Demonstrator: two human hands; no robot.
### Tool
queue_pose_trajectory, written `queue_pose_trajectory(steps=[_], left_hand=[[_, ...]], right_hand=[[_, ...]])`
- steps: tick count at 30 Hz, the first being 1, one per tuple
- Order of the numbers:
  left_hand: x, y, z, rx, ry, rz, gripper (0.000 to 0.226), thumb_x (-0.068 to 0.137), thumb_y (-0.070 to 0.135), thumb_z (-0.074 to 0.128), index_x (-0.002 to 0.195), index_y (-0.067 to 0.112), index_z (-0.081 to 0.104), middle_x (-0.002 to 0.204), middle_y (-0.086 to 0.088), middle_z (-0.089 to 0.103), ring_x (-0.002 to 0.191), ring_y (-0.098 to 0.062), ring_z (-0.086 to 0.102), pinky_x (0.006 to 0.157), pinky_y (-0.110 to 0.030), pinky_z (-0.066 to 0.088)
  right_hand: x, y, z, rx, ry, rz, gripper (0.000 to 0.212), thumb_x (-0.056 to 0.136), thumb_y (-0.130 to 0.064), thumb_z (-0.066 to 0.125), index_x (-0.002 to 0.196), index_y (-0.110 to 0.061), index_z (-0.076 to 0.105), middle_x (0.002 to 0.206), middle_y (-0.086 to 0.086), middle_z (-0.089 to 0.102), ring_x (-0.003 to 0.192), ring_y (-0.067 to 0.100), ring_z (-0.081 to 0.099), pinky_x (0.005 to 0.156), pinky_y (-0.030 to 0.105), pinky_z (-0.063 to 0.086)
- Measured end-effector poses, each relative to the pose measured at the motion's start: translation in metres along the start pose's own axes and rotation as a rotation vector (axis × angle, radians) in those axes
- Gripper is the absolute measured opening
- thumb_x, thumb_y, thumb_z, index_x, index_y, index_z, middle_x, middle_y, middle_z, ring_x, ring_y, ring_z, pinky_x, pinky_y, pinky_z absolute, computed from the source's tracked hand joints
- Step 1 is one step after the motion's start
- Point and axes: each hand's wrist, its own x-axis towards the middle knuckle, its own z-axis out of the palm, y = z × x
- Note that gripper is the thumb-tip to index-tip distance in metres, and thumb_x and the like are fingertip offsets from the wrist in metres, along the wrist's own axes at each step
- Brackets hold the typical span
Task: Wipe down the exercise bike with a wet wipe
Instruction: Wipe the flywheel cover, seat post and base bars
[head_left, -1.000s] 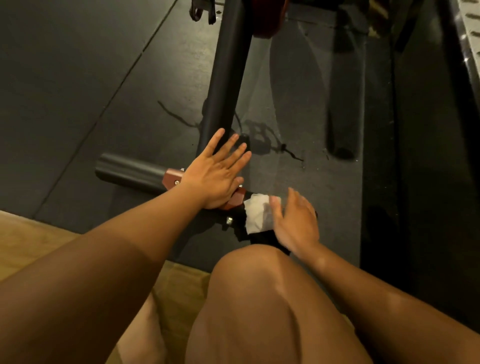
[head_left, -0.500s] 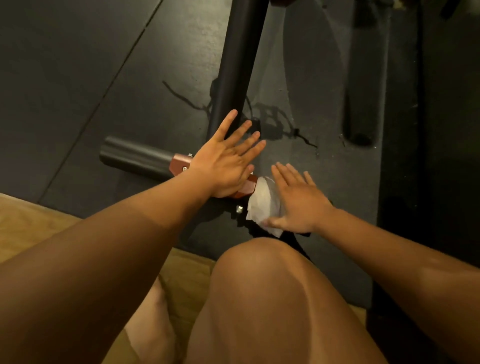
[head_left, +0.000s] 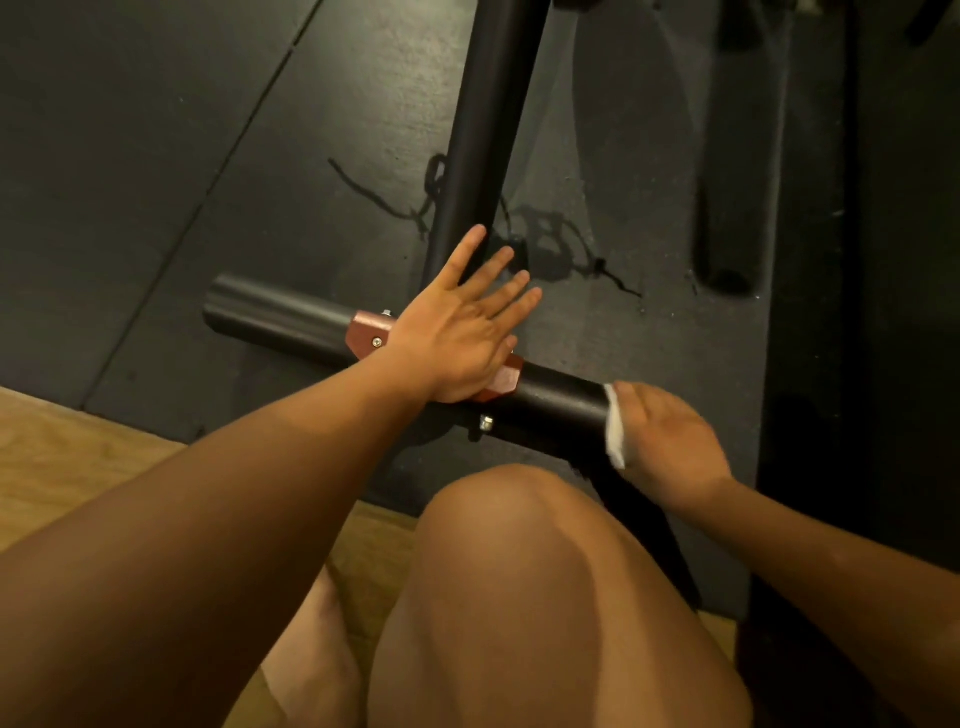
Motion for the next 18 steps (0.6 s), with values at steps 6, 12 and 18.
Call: queue_pose_trajectory(steps=[6, 12, 18], left_hand=[[0.0, 0.0, -0.001, 0.002, -0.017, 0.01, 0.061, 0.101, 0.044, 0.015, 0.157, 0.02, 0.02, 0.16, -0.005, 0.032, 0.151, -0.033, 0.013, 0.115, -0.06, -0.021], [0.001, 0.002, -0.002, 0.011, -0.057, 0.004, 0.064, 0.101, 0.049, 0.008, 0.158, 0.021, 0.014, 0.163, -0.004, 0.025, 0.152, -0.031, 0.008, 0.115, -0.06, -0.018], [0.001, 0.003, -0.004, -0.006, -0.054, -0.019, 0.068, 0.1, 0.055, 0.0, 0.158, 0.022, 0.011, 0.163, -0.002, 0.022, 0.153, -0.028, 0.004, 0.115, -0.059, -0.019]], right_hand=[[0.044, -0.042, -0.014, -0.049, -0.152, -0.05, 0.076, 0.068, -0.035, 0.075, 0.13, -0.011, 0.039, 0.119, 0.009, 0.058, 0.107, 0.029, 0.059, 0.082, 0.035, 0.048], [0.038, -0.076, -0.002, -0.029, -0.007, -0.107, 0.091, 0.08, -0.055, 0.06, 0.148, -0.005, 0.026, 0.144, 0.014, 0.04, 0.132, 0.032, 0.04, 0.111, 0.041, 0.032], [0.003, -0.034, -0.02, 0.221, -0.199, -0.233, 0.092, 0.085, -0.076, 0.001, 0.156, -0.018, -0.007, 0.163, 0.001, -0.014, 0.147, 0.009, -0.019, 0.12, 0.031, -0.011]])
